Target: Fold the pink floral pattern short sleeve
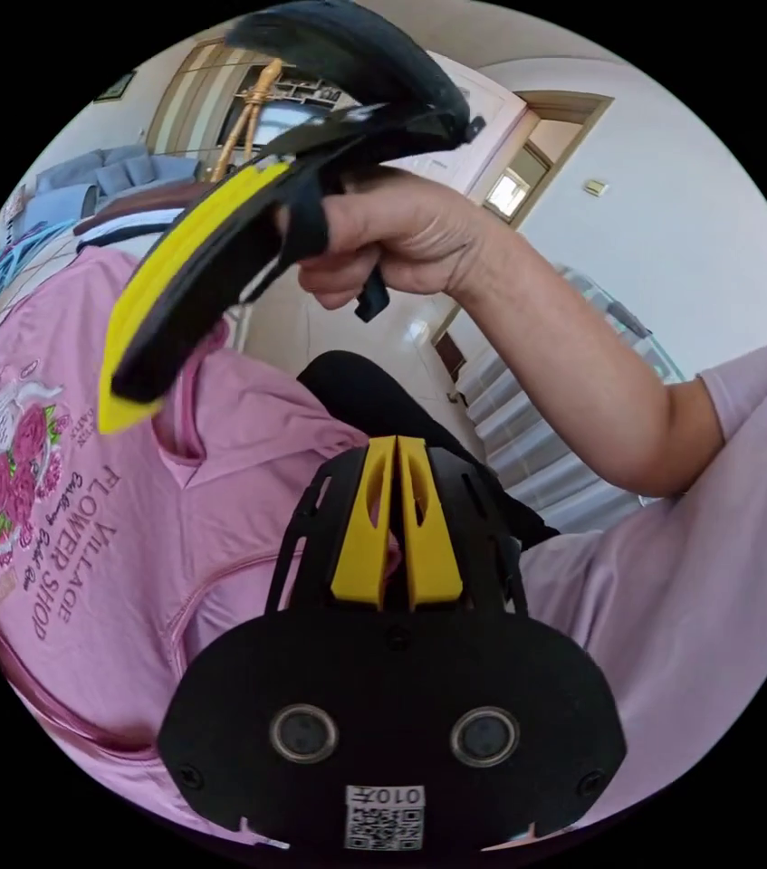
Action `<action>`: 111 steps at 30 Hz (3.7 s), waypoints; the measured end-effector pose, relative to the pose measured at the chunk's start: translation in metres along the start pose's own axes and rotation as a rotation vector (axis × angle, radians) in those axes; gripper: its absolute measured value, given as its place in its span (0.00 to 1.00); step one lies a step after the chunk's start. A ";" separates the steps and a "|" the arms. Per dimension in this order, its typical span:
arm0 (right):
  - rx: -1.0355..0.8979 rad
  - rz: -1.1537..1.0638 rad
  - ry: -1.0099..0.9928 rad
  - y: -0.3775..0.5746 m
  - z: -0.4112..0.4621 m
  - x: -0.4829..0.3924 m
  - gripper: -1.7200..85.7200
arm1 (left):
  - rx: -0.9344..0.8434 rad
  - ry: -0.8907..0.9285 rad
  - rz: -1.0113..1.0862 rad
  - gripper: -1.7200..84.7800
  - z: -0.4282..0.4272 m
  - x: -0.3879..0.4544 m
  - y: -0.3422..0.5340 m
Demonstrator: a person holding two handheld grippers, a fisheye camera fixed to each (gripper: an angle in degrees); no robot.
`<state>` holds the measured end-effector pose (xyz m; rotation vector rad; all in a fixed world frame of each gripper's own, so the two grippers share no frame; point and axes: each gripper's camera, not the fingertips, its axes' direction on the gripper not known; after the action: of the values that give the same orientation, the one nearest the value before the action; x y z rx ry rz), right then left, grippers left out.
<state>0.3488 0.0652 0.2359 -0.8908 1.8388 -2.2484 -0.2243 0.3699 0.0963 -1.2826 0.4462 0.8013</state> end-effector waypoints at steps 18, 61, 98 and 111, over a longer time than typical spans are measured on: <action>-0.020 0.490 0.115 0.134 0.049 -0.087 0.14 | -0.023 -0.476 -0.009 0.08 -0.047 -0.037 -0.054; -0.021 0.609 0.246 0.119 0.070 -0.167 0.05 | -0.190 -0.483 0.004 0.03 -0.023 -0.010 -0.048; -0.165 -0.003 0.528 0.075 0.100 -0.269 0.14 | -0.317 -0.999 0.302 0.03 -0.105 0.131 0.208; 0.043 0.142 0.479 0.106 0.052 -0.233 0.05 | -0.164 -0.803 0.118 0.02 -0.172 0.083 0.220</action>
<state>0.5368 0.0923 0.0574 -0.2091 1.9367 -2.5535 -0.3098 0.2448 -0.1523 -0.9786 -0.1970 1.3852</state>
